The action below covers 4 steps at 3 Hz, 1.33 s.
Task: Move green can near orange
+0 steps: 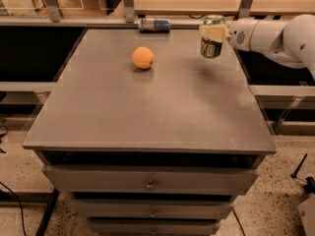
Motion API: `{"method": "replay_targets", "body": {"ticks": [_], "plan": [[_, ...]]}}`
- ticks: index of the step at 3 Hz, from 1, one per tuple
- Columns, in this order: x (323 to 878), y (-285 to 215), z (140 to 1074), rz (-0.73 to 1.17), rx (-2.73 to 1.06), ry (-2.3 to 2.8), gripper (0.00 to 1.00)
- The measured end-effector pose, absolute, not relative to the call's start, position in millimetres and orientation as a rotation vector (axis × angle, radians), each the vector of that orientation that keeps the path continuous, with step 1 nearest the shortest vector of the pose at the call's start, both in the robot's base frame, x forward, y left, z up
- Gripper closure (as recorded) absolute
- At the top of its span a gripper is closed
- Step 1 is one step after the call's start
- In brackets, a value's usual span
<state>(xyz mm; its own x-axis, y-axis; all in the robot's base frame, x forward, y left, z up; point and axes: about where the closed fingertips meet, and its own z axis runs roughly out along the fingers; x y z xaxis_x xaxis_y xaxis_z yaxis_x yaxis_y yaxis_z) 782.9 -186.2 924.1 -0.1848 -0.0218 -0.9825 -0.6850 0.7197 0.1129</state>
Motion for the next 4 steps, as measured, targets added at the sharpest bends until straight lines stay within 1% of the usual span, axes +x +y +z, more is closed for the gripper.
{"method": "replay_targets", "body": {"ticks": [1,3,4], "plan": [[783,-183,923,0.668,-0.575,1.672,1.0],[783,-173,921,0.685,-0.594,1.647,1.0],[779,-146,916,0.756,-0.648,1.576,1.0]]}}
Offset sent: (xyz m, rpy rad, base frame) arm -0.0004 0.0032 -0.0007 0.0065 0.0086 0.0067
